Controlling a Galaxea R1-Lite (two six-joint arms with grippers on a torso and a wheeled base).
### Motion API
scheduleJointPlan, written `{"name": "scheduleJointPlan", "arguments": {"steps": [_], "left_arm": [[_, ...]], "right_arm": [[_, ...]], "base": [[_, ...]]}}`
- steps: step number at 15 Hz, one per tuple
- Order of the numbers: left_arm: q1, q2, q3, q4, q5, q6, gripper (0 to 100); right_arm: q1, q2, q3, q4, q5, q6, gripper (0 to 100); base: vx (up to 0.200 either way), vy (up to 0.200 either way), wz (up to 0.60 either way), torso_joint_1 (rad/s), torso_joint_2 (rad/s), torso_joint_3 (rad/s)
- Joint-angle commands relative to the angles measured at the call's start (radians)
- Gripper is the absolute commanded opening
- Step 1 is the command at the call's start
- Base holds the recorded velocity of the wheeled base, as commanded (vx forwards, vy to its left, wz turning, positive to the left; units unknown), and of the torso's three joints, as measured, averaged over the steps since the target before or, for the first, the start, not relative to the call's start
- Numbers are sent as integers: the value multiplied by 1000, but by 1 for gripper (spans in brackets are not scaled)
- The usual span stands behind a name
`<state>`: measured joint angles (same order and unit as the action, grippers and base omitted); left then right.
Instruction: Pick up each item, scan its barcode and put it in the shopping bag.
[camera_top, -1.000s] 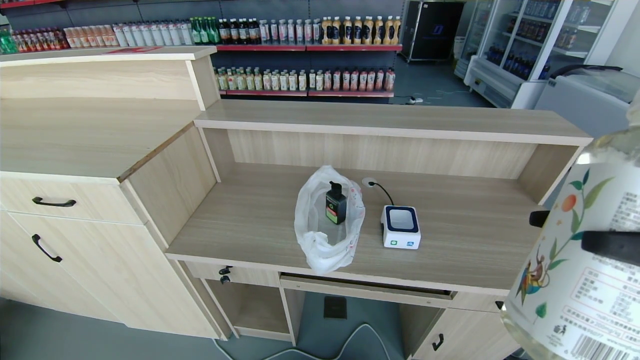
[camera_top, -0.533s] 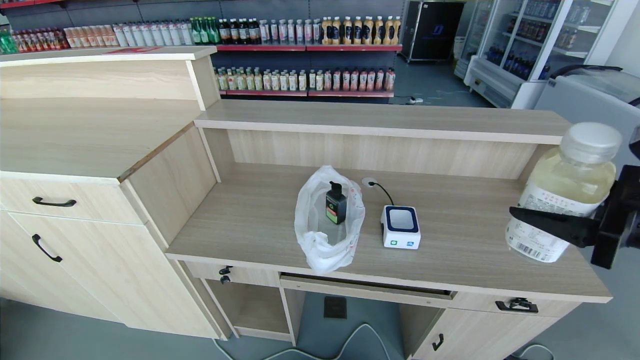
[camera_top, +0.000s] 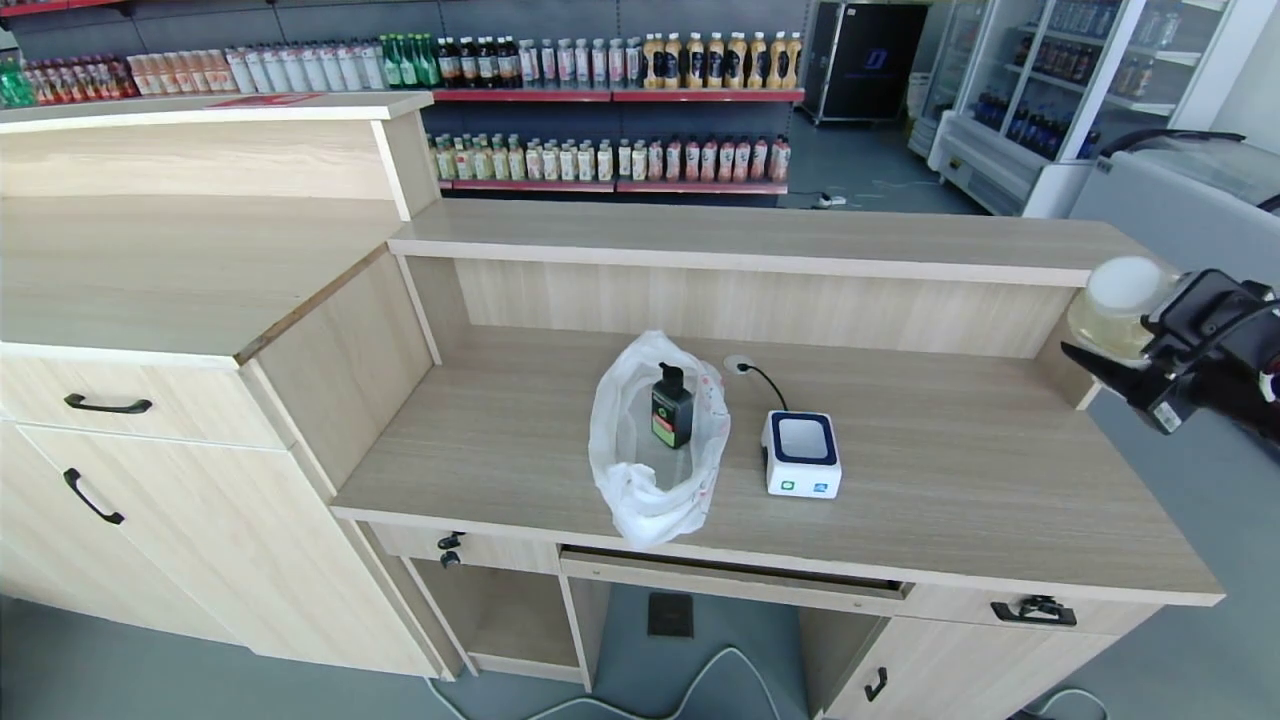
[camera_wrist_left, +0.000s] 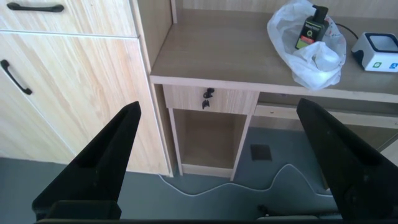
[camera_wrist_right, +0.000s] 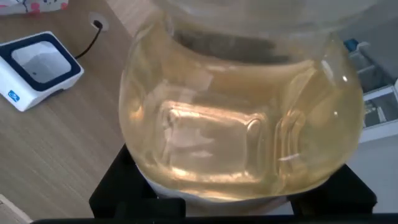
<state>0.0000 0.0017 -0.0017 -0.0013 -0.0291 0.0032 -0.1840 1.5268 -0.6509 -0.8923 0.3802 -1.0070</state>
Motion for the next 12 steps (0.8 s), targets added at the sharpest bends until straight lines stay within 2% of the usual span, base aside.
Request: {"name": "scheduleJointPlan", "arguments": {"steps": [1, 4, 5, 9, 12], "left_arm": [[0, 0, 0, 0, 0, 0, 100], [0, 0, 0, 0, 0, 0, 100], [0, 0, 0, 0, 0, 0, 100], [0, 0, 0, 0, 0, 0, 100], [0, 0, 0, 0, 0, 0, 100]], "right_arm": [[-23, 108, 20, -74, 2, -24, 0], [-14, 182, 37, -217, 14, -47, 0], [3, 227, 28, -270, 82, -36, 0], [0, 335, 37, -332, 255, -44, 0], [-45, 408, 34, -349, 332, -45, 0]], "base": [[0, 0, 600, -2, 7, 2], [0, 0, 600, -2, 2, 1], [0, 0, 600, 2, 7, 2], [0, 0, 0, 0, 0, 0], [0, 0, 0, 0, 0, 0]]}}
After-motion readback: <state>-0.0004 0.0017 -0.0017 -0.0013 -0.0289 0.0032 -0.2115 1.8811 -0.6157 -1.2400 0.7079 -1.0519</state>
